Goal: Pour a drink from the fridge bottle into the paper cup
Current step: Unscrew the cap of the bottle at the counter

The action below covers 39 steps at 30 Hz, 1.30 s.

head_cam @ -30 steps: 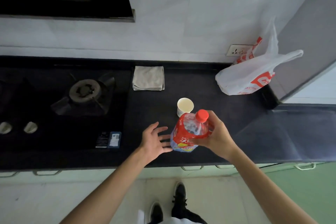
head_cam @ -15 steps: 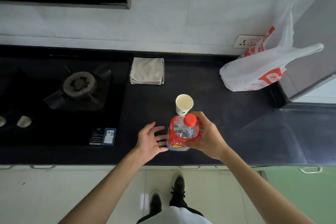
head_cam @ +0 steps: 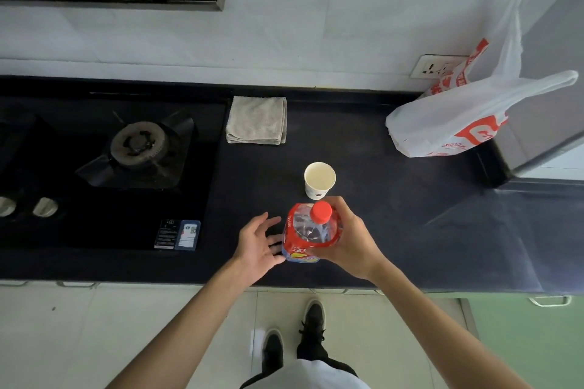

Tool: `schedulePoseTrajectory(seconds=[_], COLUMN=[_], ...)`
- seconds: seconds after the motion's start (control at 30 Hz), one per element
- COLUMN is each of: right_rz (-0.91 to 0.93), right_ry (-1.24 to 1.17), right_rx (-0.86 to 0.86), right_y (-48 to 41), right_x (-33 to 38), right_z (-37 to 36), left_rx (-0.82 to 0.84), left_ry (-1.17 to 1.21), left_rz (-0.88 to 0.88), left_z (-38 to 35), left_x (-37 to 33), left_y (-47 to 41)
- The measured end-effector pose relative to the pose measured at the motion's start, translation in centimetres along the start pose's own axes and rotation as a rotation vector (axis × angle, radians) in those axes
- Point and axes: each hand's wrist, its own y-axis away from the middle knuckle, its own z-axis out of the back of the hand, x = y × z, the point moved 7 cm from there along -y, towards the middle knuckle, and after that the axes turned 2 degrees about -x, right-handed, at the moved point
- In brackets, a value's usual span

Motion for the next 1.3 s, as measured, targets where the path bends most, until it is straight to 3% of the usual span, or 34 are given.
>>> schedulePoseTrajectory(seconds=[0.53,0.63,0.77,0.93,1.17,1.3], right_rz=[0.106,0.113,0.147,0.178,0.386,0.293], right_ry=[0.066,0.155,0.330,0.484,0.887,0.992], right_rx=[0.035,0.088,0.092,0.058,-0.096,-0.072], right_y=[-0.5,-0.5,-0.3,-0.2,-0.7,-0.9], right_x=[0.4,0.7,2.4,5.9,9.0,9.3], right_z=[-1.2,-1.3,-0.1,2.0,2.2,1.7], left_rx=[0.088,0.176,0.325,0.287,0.270,0.289], left_ry=[-0.044,-0.217,-0.688,-1.056,-1.116,-1.097], left_rz=[-0.061,-0.190,-0.448,-0.616,-0.730,-0.729], left_z=[0.6,0.1,-1.9,-3.4,-5.0,-4.8], left_x=[-1.8,-2.7,-4.0,-4.0,-4.2,-4.3], left_y=[1.9,2.8,4.7,5.2,5.4,5.2])
